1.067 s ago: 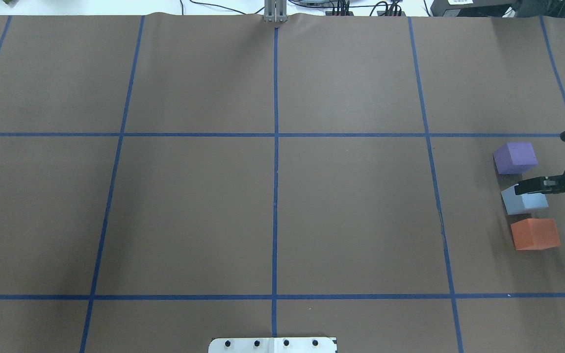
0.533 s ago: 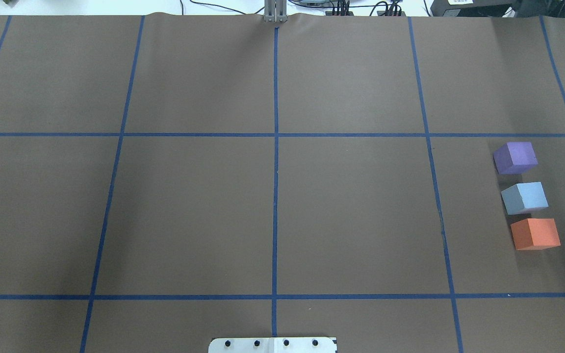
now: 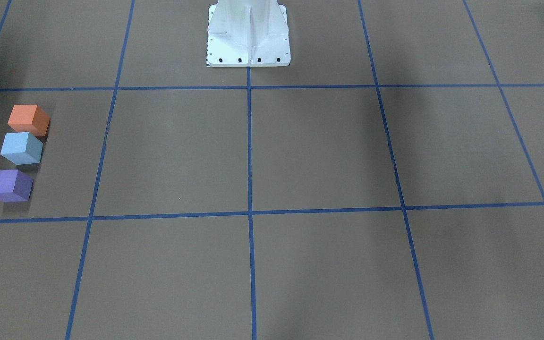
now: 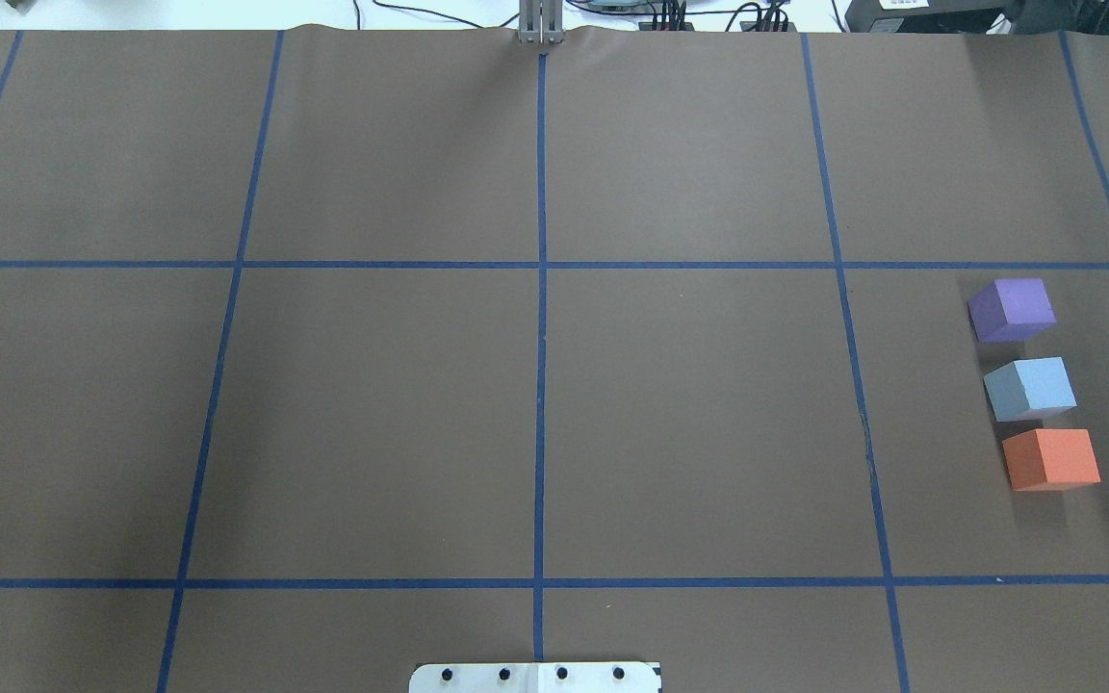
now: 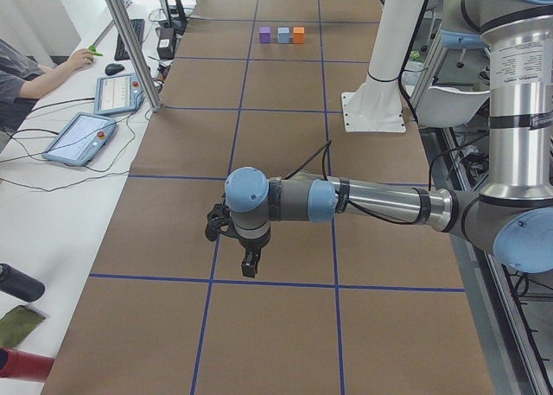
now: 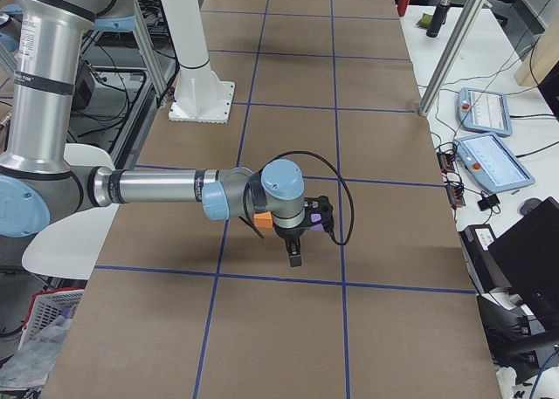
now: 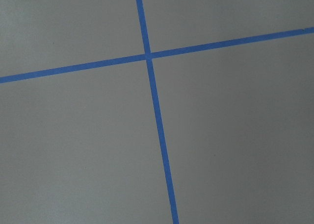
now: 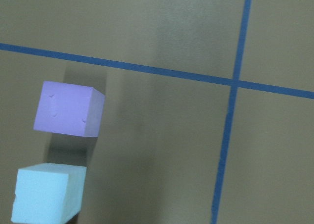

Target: Place blue block between orange and purple blocks

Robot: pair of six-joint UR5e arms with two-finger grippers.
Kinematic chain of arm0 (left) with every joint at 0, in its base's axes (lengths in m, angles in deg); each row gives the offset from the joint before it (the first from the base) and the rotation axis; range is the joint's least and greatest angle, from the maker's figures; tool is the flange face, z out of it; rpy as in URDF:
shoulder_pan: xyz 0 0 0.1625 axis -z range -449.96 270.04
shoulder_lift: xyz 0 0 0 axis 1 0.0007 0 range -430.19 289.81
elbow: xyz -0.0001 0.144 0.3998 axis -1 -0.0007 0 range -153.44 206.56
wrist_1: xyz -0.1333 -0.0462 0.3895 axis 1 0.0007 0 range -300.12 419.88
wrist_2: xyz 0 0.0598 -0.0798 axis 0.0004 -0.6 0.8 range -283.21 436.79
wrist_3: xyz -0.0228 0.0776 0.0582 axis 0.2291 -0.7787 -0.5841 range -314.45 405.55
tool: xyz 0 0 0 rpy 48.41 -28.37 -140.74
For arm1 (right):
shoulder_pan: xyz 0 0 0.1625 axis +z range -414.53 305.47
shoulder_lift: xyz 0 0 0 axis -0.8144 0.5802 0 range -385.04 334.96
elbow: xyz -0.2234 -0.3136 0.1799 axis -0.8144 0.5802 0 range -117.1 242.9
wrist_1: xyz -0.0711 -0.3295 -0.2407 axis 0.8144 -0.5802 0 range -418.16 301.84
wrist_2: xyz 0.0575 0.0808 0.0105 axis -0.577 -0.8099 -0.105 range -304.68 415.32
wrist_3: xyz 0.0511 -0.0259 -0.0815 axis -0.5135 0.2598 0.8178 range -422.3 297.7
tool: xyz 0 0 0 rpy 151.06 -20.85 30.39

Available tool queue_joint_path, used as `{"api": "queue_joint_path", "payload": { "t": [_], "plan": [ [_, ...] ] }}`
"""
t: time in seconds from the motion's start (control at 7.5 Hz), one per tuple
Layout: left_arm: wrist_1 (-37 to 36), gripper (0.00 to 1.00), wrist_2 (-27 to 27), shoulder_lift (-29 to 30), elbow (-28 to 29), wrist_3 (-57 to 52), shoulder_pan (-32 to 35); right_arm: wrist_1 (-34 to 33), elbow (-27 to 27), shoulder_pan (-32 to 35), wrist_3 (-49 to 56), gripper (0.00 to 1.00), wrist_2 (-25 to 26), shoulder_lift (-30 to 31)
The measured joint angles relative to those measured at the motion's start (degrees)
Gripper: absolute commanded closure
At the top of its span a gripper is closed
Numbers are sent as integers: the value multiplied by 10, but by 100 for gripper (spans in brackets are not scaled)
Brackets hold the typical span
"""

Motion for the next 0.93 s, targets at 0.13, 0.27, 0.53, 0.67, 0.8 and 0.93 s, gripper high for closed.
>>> {"api": "queue_joint_path", "payload": {
  "t": [0.13, 0.27, 0.53, 0.67, 0.8, 0.93],
  "plan": [
    [0, 0, -1, -1, 2, -1, 0, -12, -2, 5, 9, 0, 5, 3],
    [-1, 0, -1, -2, 5, -1, 0, -16, -2, 7, 10, 0, 7, 4],
    [0, 0, 0, 0, 7, -1, 0, -17, -1, 7, 9, 0, 7, 4],
    [0, 0, -1, 3, 6, -2, 1, -16, 0, 7, 8, 0, 6, 4],
    [0, 0, -3, 6, 4, -3, 1, -15, 1, 7, 8, 0, 4, 4],
    [-1, 0, -4, 7, 4, -3, 2, -14, 1, 7, 8, 0, 4, 4]
  ]
}}
